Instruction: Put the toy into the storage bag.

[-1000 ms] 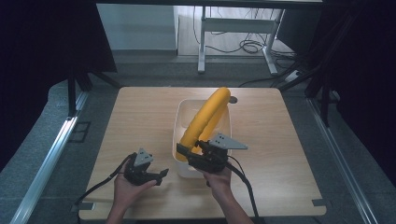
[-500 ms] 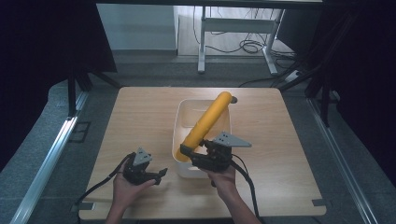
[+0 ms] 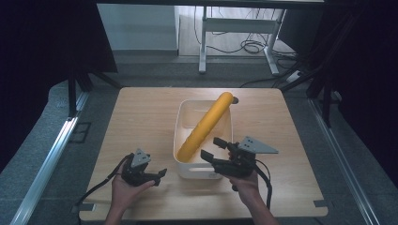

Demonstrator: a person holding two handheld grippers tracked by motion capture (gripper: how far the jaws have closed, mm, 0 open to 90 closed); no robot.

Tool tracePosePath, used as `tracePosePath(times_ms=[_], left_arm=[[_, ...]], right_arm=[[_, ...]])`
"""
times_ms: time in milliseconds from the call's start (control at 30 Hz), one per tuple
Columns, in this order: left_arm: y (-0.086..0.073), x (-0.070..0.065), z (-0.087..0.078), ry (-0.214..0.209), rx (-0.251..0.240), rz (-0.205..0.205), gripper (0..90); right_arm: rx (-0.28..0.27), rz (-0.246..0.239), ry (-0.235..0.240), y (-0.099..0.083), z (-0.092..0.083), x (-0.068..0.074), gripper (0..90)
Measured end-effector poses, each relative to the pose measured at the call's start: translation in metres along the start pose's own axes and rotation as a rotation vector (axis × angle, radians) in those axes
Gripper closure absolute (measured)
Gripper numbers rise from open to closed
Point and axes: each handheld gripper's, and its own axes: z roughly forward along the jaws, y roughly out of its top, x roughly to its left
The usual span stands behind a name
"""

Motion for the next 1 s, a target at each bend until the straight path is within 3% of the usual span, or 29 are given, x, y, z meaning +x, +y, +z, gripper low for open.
tracePosePath(times_ms=[167,300,600,1000], left_arm=[[0.000,-0.001,0.001,0.005,0.002,0.000,15.4],[-0.001,-0.001,0.001,0.004,0.008,0.004,15.3],[-0.001,-0.001,0.002,0.003,0.015,0.009,15.3],[-0.001,-0.001,0.004,0.003,0.029,0.017,15.0]], right_arm=[[-0.007,-0.024,-0.057,-0.003,-0.022,-0.020,28.8],[-0.005,-0.054,-0.131,-0.007,-0.036,-0.040,29.7],[0.036,-0.031,-0.226,-0.021,-0.057,-0.085,30.8],[0.108,-0.008,-0.316,-0.047,-0.071,-0.120,31.8]])
